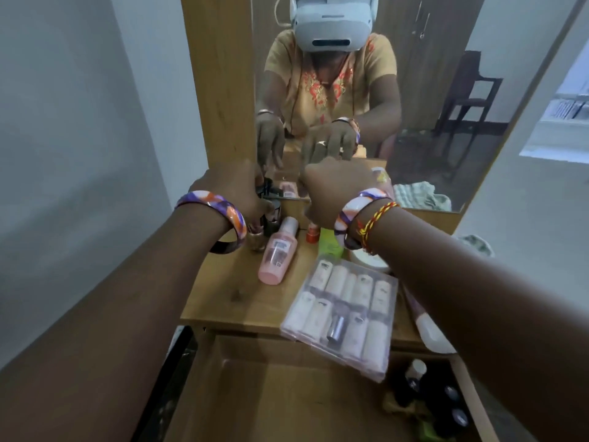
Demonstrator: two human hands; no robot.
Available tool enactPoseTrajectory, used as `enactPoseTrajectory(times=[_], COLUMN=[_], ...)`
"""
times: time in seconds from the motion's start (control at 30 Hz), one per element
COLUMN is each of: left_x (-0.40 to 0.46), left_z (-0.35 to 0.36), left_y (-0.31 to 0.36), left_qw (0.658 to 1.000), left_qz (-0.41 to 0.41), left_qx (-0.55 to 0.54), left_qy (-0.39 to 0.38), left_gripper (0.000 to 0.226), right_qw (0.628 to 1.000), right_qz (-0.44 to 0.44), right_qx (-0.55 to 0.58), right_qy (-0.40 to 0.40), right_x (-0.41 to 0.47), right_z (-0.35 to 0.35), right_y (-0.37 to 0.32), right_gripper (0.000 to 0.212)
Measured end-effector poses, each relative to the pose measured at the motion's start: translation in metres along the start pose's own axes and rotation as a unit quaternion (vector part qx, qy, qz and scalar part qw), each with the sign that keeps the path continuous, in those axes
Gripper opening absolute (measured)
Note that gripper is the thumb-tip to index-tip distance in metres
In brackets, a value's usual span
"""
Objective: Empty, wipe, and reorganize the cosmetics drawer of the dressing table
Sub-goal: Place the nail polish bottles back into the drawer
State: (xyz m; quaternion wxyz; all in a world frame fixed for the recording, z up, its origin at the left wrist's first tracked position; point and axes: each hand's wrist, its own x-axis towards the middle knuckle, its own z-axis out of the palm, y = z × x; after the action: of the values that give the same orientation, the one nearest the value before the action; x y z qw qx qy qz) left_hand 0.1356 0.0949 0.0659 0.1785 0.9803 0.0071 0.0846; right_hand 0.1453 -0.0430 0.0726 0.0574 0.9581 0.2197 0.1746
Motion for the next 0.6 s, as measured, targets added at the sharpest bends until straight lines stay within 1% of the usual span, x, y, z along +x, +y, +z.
enactPoseTrajectory(times=[0.07,0.17,0.23,0.27,0.33,0.4,0.43,0.5,0.6], left_x=[0.001,0.001,0.0,0.001,0.003,0.006,0.008,0.012,0.017], left_z=[0.0,0.002,0.003,0.002,0.0,-0.001,0.001,0.007,0.022], left_y=[-0.001,-0.004,-0.006,-0.008,-0.015,-0.021,-0.022,-0.021,-0.019], left_qw=[1.0,1.0,0.999,0.999,0.992,0.98,0.978,0.984,0.992], left_qz=[0.002,0.006,0.007,0.002,-0.027,-0.065,-0.075,-0.077,-0.074], left_qx=[-0.003,-0.01,-0.031,-0.045,-0.087,-0.12,-0.123,-0.106,-0.062], left_qy=[-0.007,-0.014,-0.004,0.015,0.087,0.148,0.151,0.122,0.087], left_gripper=[0.04,0.048,0.047,0.042,0.028,0.022,0.021,0.022,0.023], right_qw=[1.0,0.997,0.995,0.995,0.995,0.997,0.998,0.999,0.999], right_qz=[-0.004,-0.032,-0.049,-0.058,-0.065,-0.053,-0.044,-0.029,-0.021], right_qx=[-0.015,-0.037,-0.035,-0.029,-0.018,-0.007,0.0,0.01,0.024], right_qy=[0.01,0.058,0.077,0.077,0.07,0.048,0.037,0.018,0.011], right_x=[0.001,0.0,0.001,0.003,0.007,0.011,0.012,0.016,0.018], right_z=[0.003,0.007,0.008,0.009,0.011,0.013,0.015,0.018,0.026], right_y=[0.002,-0.001,-0.006,-0.008,-0.014,-0.019,-0.021,-0.025,-0.027], right_gripper=[0.022,0.025,0.026,0.026,0.027,0.031,0.031,0.028,0.026])
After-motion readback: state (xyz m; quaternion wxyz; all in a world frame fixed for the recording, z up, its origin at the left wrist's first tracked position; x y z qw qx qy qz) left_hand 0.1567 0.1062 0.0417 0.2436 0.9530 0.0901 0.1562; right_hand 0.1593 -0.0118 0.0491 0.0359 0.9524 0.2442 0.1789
